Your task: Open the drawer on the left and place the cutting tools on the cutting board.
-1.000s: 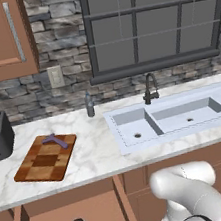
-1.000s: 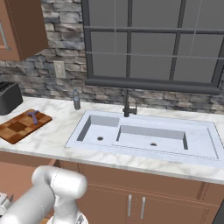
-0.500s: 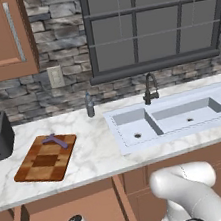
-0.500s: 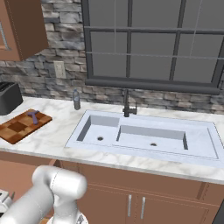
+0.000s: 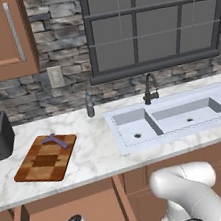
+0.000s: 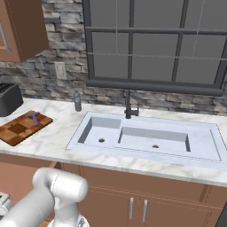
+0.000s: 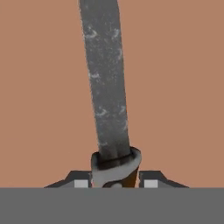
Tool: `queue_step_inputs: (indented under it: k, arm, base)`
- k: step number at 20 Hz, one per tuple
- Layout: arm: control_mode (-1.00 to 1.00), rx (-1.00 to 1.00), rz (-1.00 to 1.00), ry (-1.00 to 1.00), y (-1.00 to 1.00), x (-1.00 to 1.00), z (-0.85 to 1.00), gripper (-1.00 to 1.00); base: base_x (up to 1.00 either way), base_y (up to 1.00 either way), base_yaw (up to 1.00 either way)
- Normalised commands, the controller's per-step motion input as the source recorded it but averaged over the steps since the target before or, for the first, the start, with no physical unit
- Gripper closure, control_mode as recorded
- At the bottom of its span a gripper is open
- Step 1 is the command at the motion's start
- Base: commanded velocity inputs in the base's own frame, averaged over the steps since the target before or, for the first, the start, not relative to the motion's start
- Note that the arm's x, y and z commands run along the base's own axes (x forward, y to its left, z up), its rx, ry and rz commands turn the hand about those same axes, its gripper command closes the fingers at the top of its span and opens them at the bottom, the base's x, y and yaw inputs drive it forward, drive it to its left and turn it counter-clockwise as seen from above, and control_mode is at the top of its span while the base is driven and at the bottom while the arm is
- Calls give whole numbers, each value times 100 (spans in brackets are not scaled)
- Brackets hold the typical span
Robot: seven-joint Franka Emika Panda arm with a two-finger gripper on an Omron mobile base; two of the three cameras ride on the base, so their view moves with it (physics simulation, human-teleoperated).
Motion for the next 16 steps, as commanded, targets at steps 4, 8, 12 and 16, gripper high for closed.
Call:
queue_step_inputs:
  k: [4,8,12,16]
  arm:
    - [-100,0,-1,0,0,-15,0,100]
    - [-100,0,-1,0,0,-28,19,100]
    - [-100,3,0,0,0,-41,83,100]
    - [-100,8,0,0,3,-32,100,100]
  base:
    - [0,0,0]
    - [0,0,0]
    - [0,0,0]
    - [0,0,0]
